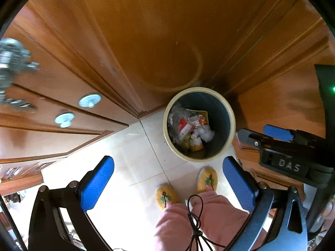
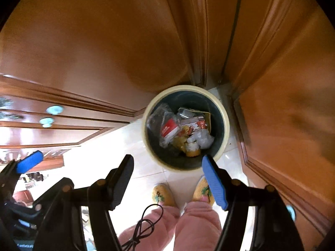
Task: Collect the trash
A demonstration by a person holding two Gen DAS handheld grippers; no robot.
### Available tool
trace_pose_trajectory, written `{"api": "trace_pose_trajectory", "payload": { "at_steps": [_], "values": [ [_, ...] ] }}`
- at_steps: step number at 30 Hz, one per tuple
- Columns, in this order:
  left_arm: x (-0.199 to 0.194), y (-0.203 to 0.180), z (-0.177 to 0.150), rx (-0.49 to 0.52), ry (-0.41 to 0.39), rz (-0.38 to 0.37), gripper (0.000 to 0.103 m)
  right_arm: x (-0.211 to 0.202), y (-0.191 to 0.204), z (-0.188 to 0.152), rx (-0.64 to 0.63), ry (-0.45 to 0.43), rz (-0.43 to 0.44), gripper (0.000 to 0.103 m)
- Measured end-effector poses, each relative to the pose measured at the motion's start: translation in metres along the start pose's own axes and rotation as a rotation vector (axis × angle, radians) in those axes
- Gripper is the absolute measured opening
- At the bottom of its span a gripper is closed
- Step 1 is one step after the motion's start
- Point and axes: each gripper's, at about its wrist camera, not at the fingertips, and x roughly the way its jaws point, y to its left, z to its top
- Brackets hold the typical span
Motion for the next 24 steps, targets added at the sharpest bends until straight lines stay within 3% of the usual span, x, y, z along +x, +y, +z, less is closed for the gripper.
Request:
{"api": "trace_pose_trajectory", "payload": {
  "at_steps": [10,17,24],
  "values": [
    [-0.15,-0.011,-0.001,0.037,-0.09,-0.033,0.102,-0.164,0.035,-0.022,-0.001,-0.108,0.008,0.068],
    [-0.271,-0.025,0.012,0.083,-0.257,-0.056,0.102,-0.294,0.062,-0.026,-0.033,-0.267,-0.011,0.068],
    [-0.373,-0.039,0.027,0.1,-0.468,-0.04,0.102,-0.394,0.07,-0.023,-0.04,-0.452,-0.006,0.068]
  ]
}}
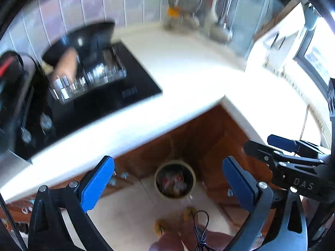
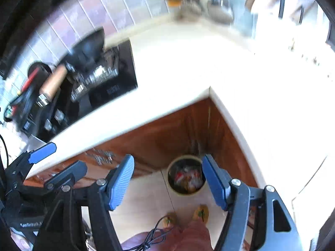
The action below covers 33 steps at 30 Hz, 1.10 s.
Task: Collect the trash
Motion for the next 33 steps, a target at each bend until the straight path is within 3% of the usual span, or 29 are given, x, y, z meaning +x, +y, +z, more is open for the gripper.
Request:
{"api": "trace_pose_trajectory", "payload": {
  "at_steps": [6,12,19,25,33],
  "values": [
    [-0.042,-0.005,0.041,-0.034,-0.129,0.048,0.102,-0.052,0.006,0.03,-0.005,-0.127,-0.003,0.068],
    [-0.073,-0.013,0.069,-0.104,-0.195,0.094,0.102,-0.085,0.007,0.049,-0.038,-0.222,-0.029,0.068],
    [-0.086,-0.025,0.072,-0.141,-0.21,0.158,0.102,-0.105,0.008,0.063,-0.076,-0.278,-0.031,0.068],
    [-0.089,-0.026,0.078,-0.175,-0.197,0.182,0.102,-0.118,0.004,0.071,-0.082,-0.307,-0.043,0.068],
    [-0.097,-0.031,0.085,-0.177,-0.237,0.199,0.102,-0.122,0.014,0.073,-0.109,-0.323,-0.047,0.068]
  ]
}}
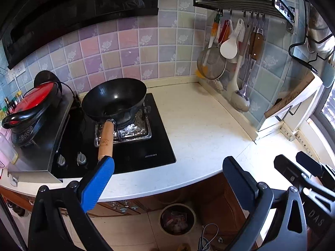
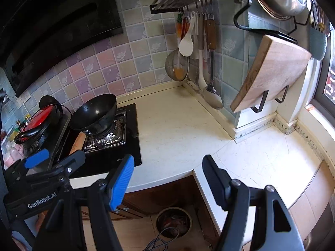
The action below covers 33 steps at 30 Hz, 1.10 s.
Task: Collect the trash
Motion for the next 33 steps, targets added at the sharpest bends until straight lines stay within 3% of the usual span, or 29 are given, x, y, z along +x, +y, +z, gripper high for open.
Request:
{"api": "trace_pose_trajectory", "payload": {
  "at_steps": [33],
  "values": [
    [0.001,0.012,0.0,-0.026,0.032,-0.004,0.102,0.002,0.004,-0.009,0.037,0.034,-0.017,0.068]
  ]
}}
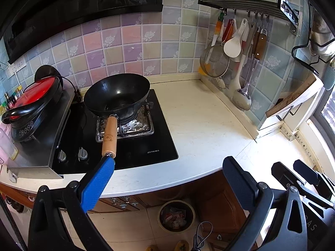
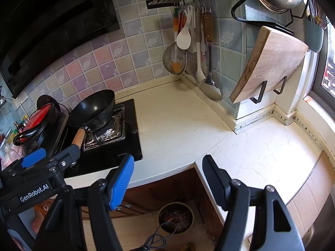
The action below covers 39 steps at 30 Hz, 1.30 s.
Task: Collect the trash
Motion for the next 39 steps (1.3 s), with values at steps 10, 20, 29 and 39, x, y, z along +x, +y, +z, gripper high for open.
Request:
{"api": "trace_pose_trajectory", "payload": {
  "at_steps": [10,20,29,39],
  "values": [
    [-0.005,0.001,-0.006,0.02,0.003,-0.011,0.102,-0.001,-0.001,-0.004,0.011,0.006,0.01,0.068],
    [-0.006,0.002,-0.008,0.039,0.005,-0.017,0.102,-0.002,0.002,-0.011,0.019,0.003,0.014,0.068],
    [-0.005,0.001,-0.008,0.046,0.008,-0.017,0.102,-0.003,0.004,-0.013,0.023,0.005,0.013,0.068],
    [0.0,0.007,-0.01,0.068,0.028,-0.027,0.102,-0.002,0.006,-0.015,0.029,0.009,0.016,0.068]
  ]
}}
